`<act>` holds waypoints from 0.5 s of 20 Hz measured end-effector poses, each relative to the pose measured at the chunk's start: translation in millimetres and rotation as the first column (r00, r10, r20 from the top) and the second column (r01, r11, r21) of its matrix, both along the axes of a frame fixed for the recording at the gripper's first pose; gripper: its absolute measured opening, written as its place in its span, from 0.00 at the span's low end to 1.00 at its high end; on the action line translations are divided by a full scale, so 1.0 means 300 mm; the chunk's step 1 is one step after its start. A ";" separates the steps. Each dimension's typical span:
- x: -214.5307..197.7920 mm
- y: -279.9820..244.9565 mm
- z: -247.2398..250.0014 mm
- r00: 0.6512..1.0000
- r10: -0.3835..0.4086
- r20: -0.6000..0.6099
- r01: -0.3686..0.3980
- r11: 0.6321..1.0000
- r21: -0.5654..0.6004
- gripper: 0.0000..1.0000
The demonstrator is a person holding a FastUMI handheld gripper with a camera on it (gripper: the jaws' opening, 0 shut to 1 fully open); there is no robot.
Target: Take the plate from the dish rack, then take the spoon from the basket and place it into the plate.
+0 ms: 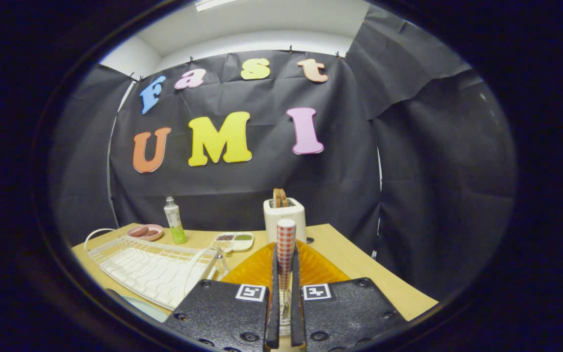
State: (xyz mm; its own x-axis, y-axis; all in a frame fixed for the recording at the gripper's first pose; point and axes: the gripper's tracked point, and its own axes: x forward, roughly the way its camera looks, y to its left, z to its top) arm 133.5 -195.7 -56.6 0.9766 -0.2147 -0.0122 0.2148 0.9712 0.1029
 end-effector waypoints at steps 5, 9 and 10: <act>-0.099 0.104 0.169 0.998 0.001 0.055 0.000 1.000 -0.031 0.14; -0.195 0.255 0.196 0.998 0.020 0.067 -0.016 0.998 -0.052 0.14; -0.218 0.302 0.184 0.998 0.027 0.061 -0.023 0.998 -0.052 0.14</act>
